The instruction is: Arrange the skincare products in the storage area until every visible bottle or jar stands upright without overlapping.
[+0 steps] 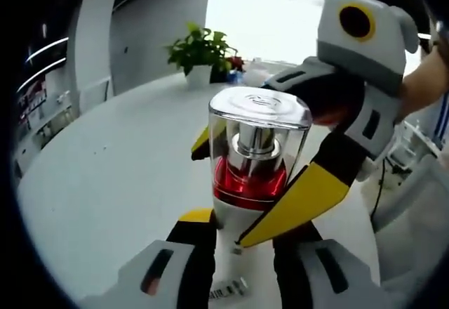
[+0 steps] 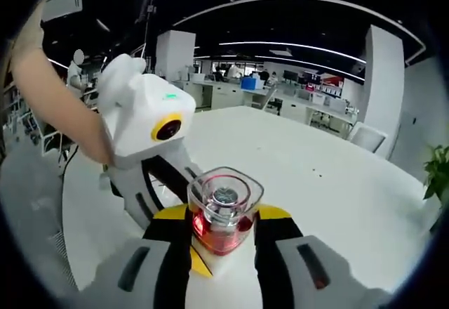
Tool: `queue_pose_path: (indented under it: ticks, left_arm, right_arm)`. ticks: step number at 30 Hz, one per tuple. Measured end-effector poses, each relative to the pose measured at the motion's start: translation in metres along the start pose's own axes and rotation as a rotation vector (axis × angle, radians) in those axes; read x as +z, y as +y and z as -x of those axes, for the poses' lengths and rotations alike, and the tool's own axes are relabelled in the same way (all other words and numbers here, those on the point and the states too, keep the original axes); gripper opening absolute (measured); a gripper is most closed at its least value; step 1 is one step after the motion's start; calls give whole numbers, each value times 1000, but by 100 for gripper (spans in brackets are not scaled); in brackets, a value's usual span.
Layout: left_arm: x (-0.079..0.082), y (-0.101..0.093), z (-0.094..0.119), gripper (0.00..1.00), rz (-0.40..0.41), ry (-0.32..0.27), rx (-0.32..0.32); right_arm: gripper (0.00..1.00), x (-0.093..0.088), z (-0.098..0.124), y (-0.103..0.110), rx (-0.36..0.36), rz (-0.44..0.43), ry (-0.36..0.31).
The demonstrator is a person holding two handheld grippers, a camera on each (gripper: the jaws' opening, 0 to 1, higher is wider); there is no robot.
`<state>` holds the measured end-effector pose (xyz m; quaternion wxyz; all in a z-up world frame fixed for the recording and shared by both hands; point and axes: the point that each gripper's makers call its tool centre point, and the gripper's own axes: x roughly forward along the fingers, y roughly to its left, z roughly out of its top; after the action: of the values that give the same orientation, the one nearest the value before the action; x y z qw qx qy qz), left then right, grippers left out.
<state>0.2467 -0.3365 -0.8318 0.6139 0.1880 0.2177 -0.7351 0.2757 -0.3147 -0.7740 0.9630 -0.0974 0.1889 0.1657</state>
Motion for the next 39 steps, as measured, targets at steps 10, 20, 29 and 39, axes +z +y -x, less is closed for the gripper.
queue_pose_path:
  ticks: [10,20,29,39]
  left_arm:
    - [-4,-6,11,36,7,21,15]
    - [-14,-18,33,47,28,46,41]
    - [-24,-33,64,58,90,40,73]
    - [-39,-50,99,66,186,16,126]
  right_arm:
    - [44,-5,4,7,-5,-16,31]
    - [54,3,16,14,-26,-43,19]
    - [64,13,35,22,-61,-77,-15]
    - [73,13,56,40,-70,-136,-33]
